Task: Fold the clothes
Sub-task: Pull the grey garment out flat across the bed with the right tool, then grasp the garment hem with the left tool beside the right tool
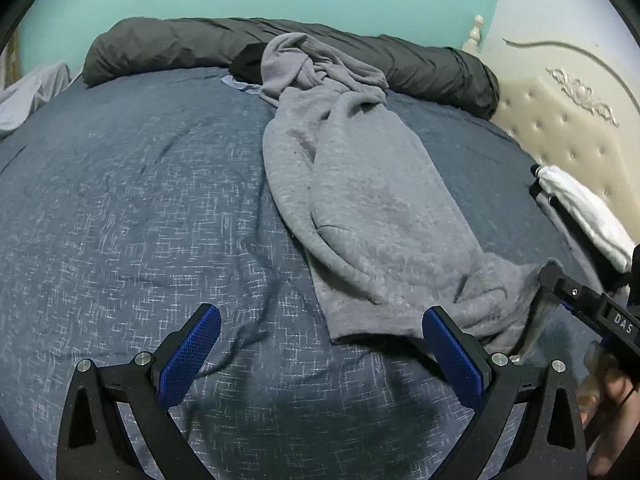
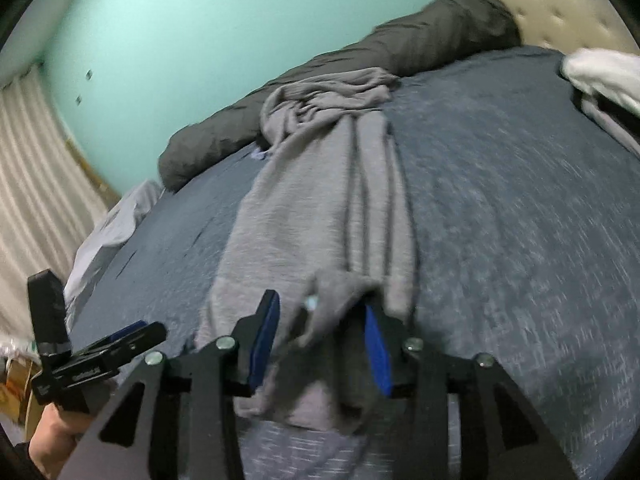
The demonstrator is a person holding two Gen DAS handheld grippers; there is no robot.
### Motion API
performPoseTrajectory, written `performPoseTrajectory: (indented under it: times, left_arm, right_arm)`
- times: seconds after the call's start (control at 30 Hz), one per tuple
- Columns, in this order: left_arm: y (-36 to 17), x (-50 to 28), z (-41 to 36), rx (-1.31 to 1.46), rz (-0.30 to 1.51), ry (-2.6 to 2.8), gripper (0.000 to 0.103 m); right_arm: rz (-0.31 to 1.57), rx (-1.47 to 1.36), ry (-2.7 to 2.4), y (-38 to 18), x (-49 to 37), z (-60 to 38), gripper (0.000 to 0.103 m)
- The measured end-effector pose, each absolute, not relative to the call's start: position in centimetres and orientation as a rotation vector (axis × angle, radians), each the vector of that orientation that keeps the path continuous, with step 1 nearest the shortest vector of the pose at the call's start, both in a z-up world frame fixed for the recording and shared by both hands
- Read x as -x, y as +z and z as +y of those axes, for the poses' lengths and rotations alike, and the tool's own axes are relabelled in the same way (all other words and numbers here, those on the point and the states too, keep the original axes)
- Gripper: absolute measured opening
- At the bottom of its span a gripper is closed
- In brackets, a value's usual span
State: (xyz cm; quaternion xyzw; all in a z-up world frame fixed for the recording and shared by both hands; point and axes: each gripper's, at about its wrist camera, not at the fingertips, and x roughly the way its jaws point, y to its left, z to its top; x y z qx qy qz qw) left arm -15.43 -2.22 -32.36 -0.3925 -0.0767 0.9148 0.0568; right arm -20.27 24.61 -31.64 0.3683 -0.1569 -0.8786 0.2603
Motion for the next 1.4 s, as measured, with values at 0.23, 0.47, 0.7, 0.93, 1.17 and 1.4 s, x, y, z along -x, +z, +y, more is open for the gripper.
performPoseTrajectory:
  times: [0.23,0.47,0.7,0.93,1.17,1.4]
  left_arm:
    - [-33.5,15.8,-1.7,1.241,-0.18,2.764,0.103]
    - [-34.6,16.1,0.3,1.287,-0.092,2.73,0.103]
    - [-34.9,16.7,1.6,1.302,-0.078,2.702,0.103]
    - [-35.3,17.8,1.4,1.336,-0.11,2.694,0.101]
    - [-35.8,19.1,2.2,1.358,-0.082,2.62,0.073]
    - [-35.4,19.7,2.1,1.338,-0.122,2.605,0.073]
  right_arm:
    - [-0.527,-1.05,-2.396,-33.6,20.2,26.6,0.056]
    - [-0.51,-1.071,-2.339,-33.6,20.5,26.3,0.062]
    - [-0.456,-1.092,-2.31,-33.5,20.5,26.1,0.062]
    - [-0.414,-1.159,-2.241,-34.1,20.4,25.5,0.062]
    - [-0.361,-1.171,-2.215,-34.3,19.9,25.2,0.054]
    - [-0.388,-1.184,-2.208,-34.6,20.0,25.6,0.05]
